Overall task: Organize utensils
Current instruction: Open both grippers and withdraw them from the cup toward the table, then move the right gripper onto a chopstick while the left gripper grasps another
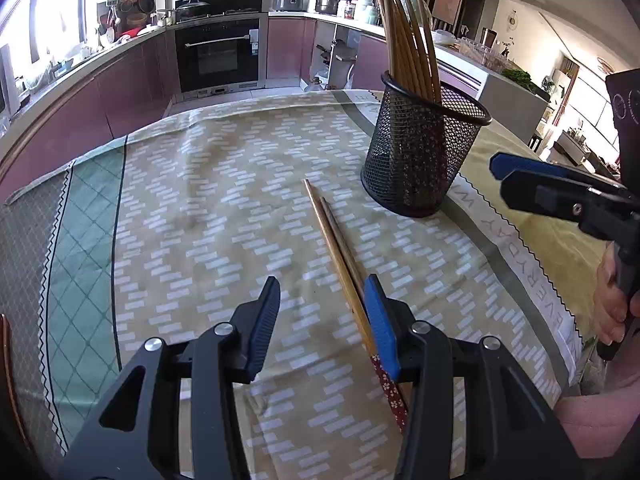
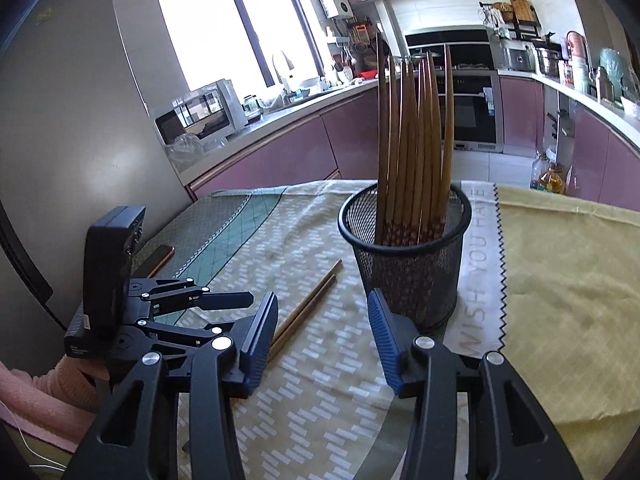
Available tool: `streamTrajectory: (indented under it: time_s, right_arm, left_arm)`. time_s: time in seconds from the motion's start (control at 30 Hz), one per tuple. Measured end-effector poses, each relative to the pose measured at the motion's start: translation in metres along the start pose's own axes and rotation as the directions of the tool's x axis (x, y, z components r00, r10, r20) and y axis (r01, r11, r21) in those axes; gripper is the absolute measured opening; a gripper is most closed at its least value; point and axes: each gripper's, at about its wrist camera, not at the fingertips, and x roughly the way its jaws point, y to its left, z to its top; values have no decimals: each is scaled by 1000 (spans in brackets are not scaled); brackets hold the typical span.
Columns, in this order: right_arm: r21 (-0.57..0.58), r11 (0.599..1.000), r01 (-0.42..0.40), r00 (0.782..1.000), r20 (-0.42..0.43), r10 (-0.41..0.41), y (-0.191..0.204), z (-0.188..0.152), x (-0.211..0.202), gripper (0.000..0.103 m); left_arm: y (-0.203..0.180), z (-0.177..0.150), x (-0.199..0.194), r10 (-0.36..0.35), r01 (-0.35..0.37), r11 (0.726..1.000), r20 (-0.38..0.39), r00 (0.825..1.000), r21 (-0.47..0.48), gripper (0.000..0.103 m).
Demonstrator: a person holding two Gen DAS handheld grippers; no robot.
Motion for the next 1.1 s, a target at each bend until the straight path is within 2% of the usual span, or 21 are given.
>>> streamTrajectory:
  time_s: [0.23,0.5,0.6,0.83,0.97,1.1]
  right_arm:
    - [20,1000,13,998,-63,-12,2,-14,25,45]
    - [27,999,18,995,-100,-16,3,-19,34,45]
    - [28,999,19,993,-113,-16,3,-21,37,45]
    - [12,1000,10,989,-150,-8,14,-18,55,44]
    - [3,1000,6,983,-181,-5,23,-16,72,37]
    - [-11,1000,3,978,-207,-5,32,-14,85,35]
  left_arm:
    - [-5,-5,9,25,-24,1000,-26,999,18,43]
    - [-11,-4,11,56,-55,998,-27,998,35,45]
    - [-12,-4,11,76,-75,996,-29,997,39,39]
    - [-6,-7,8,44,-44,999,-37,998,1,23]
    - [4,-11,6,13,-15,999,-38,999,-42,20]
    - [10,-14,4,-18,15,997,-38,999,-78,19]
